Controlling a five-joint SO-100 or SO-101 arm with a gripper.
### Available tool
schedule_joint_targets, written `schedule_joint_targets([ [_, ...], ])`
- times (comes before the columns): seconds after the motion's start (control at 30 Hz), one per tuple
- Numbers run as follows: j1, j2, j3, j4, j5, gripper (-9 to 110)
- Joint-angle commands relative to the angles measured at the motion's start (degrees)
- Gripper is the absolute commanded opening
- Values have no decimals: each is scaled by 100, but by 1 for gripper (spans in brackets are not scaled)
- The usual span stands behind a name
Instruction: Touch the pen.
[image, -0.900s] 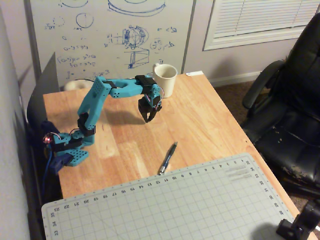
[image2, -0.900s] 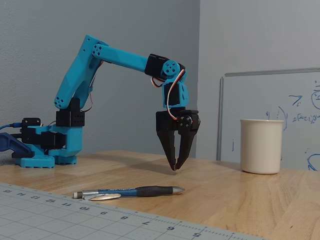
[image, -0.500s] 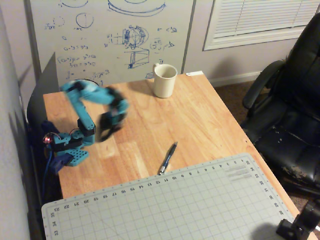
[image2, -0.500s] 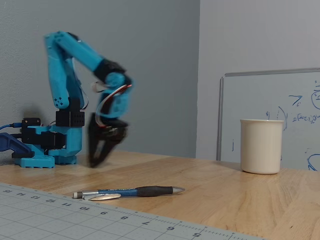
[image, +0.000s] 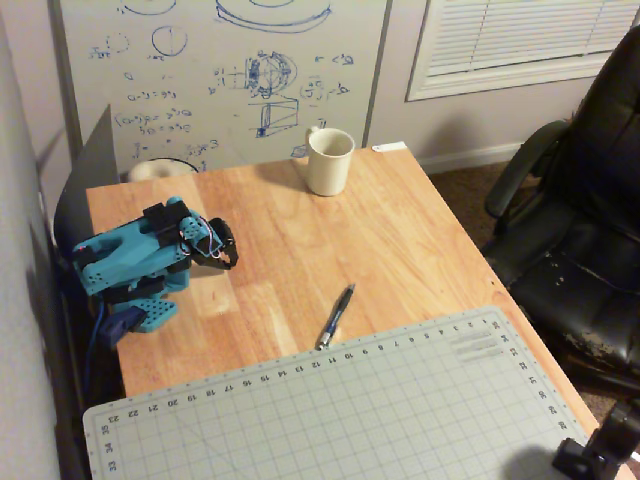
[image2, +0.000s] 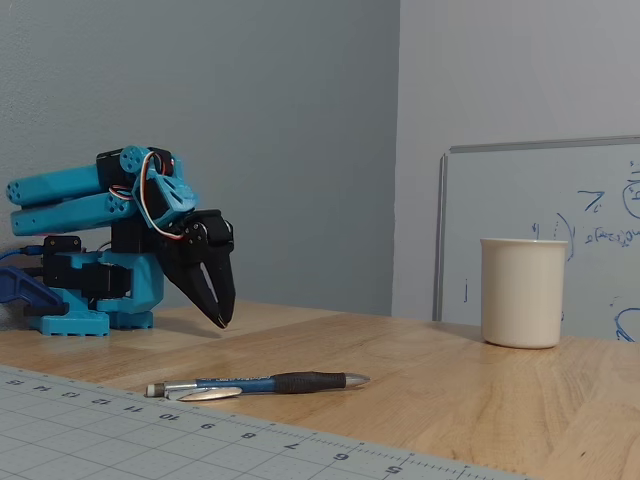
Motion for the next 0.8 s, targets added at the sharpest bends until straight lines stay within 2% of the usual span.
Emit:
schedule_joint_targets([
  [0.0, 18, 35, -79, -26, 18, 1],
  [0.63, 53, 308, -141, -114, -18, 1],
  [0.77, 70, 334, -606, -114, -9, 1],
])
